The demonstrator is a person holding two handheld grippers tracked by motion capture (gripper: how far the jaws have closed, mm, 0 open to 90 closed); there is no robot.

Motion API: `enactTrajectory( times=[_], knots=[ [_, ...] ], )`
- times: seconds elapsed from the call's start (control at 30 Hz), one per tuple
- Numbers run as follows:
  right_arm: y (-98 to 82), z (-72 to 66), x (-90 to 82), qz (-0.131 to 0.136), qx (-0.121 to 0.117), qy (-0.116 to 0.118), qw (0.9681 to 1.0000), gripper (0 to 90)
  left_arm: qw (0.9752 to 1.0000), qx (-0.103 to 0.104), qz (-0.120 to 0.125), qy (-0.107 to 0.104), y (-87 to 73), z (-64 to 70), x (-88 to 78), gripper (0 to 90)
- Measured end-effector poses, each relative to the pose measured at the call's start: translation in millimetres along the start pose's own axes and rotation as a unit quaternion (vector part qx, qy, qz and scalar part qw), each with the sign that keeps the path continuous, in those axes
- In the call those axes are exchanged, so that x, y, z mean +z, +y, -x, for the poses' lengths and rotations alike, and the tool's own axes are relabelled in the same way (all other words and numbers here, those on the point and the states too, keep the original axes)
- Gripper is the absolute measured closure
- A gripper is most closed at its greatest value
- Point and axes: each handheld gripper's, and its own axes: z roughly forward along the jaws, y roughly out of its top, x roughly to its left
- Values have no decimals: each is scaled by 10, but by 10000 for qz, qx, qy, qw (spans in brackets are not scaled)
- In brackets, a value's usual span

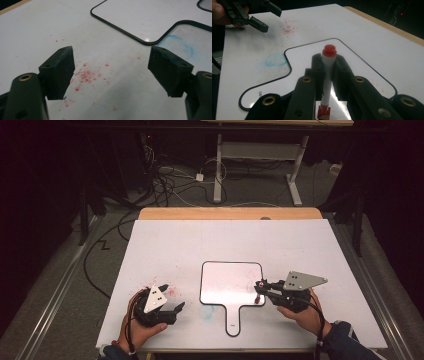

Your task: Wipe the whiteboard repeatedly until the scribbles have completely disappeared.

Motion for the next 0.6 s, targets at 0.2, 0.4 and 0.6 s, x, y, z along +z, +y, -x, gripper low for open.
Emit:
enactTrajectory(
  times=[0.2,0.4,0.6],
  knots=[
    [6,39,-23,-102,-189,-294,9993,815,10000,10,-12,-16,2,4,8,209],
    [6,-12,15,-10,-207,-66,9998,815,10000,21,-4,-6,0,-5,3,209],
    [19,29,66,15,-283,-210,9994,815,10000,32,-7,-31,1,-1,5,208]
  ],
)
